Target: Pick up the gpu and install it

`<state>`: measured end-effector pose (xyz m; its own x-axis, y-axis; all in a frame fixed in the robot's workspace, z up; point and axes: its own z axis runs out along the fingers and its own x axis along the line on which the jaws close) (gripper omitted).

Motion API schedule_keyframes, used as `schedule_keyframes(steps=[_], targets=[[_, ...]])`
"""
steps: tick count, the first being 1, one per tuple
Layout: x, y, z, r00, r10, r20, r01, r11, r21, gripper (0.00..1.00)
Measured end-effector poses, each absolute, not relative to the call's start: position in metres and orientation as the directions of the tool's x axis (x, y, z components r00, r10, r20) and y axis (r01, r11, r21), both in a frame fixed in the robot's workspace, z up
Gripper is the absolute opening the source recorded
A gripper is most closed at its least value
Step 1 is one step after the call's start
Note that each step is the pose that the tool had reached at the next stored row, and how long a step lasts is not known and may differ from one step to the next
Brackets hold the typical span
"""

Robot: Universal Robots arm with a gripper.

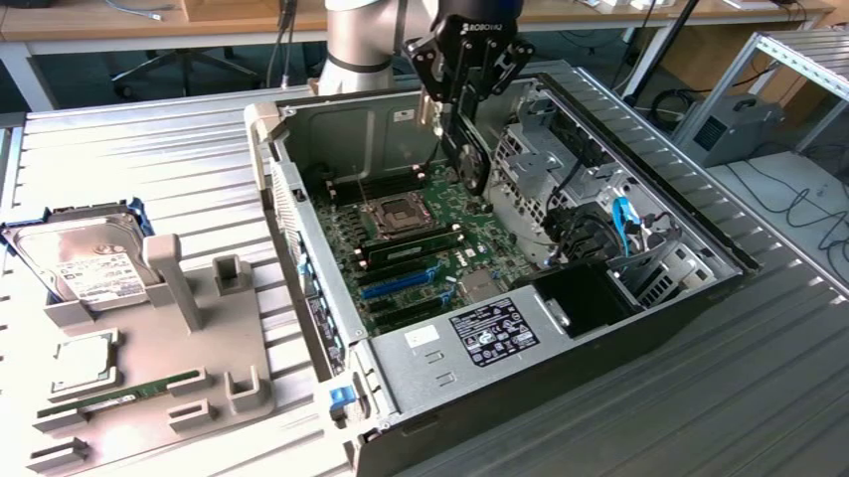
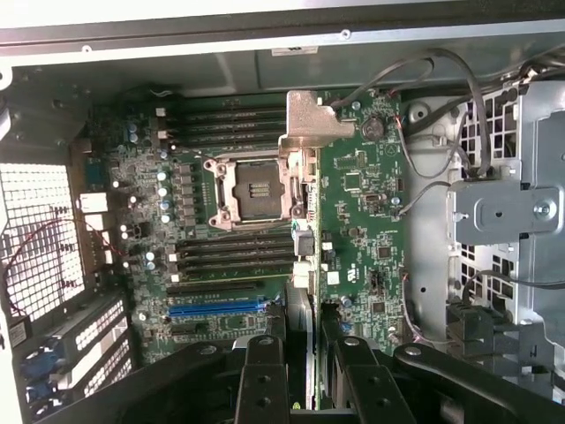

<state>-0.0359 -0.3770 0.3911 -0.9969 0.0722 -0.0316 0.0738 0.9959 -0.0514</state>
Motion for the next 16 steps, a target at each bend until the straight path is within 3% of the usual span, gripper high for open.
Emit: schedule_keyframes(steps=[16], targets=[[-0.0318,-0.3770,0.3863,-0.997,0.072,-0.032,0.074,0.996,-0.055,0.26]])
